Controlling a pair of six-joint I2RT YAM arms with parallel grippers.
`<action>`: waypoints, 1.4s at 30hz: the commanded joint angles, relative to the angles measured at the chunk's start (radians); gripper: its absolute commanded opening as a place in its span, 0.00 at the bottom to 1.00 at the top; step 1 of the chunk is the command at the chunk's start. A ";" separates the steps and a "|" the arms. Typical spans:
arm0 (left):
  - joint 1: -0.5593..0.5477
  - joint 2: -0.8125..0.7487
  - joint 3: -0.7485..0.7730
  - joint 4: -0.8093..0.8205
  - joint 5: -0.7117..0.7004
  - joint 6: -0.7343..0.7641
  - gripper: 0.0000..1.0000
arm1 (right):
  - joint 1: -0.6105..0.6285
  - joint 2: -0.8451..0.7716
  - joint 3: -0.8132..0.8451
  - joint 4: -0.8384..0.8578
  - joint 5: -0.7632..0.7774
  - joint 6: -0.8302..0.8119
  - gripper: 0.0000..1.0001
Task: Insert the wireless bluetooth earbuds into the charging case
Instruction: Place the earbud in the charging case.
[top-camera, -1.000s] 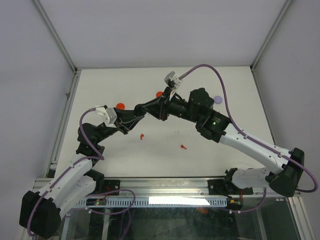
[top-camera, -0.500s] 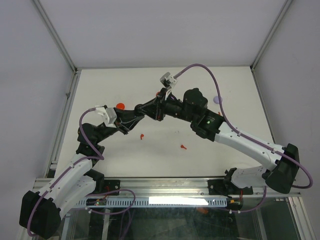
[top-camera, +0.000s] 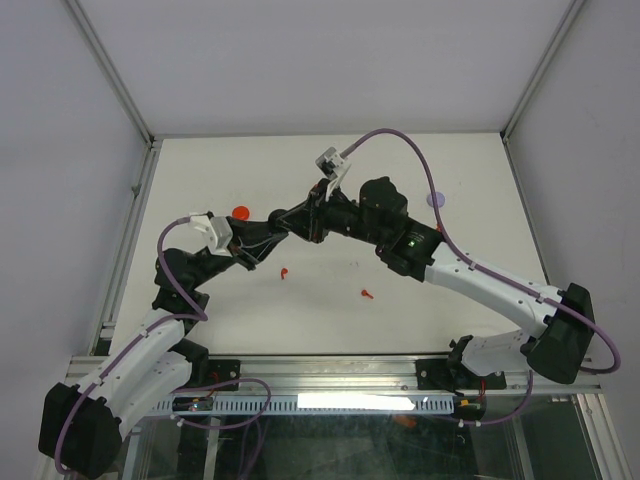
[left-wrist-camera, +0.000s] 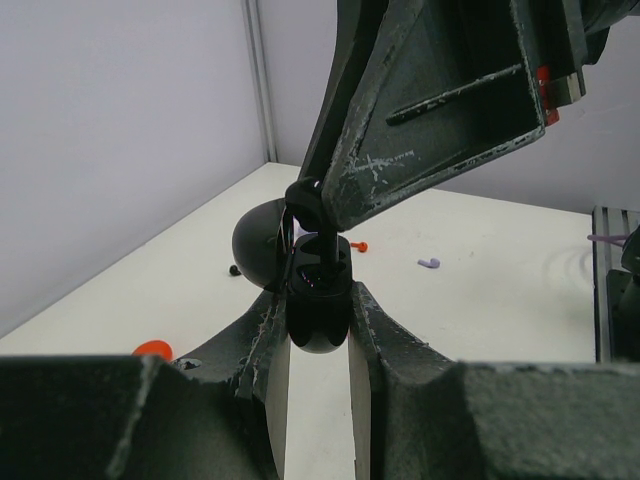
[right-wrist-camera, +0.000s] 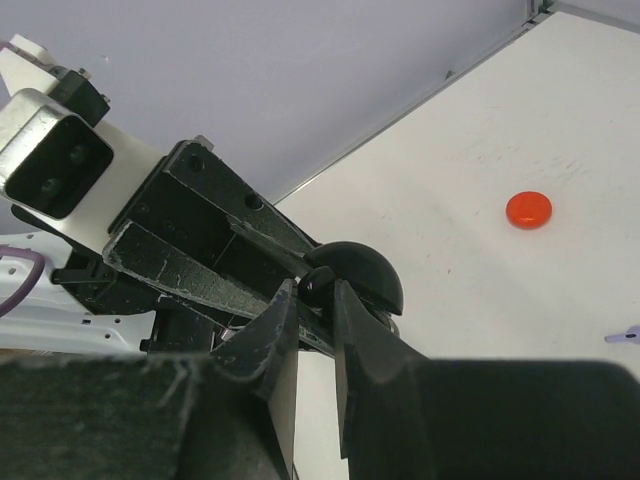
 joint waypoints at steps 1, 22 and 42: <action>0.008 -0.025 -0.010 0.079 -0.025 -0.011 0.04 | 0.006 -0.002 0.023 0.017 0.024 0.014 0.17; 0.015 -0.036 -0.019 0.093 -0.055 -0.025 0.04 | 0.008 0.020 0.036 -0.044 0.051 0.053 0.20; 0.017 -0.025 -0.018 0.093 -0.056 -0.033 0.04 | 0.013 0.001 0.121 -0.147 0.048 -0.004 0.40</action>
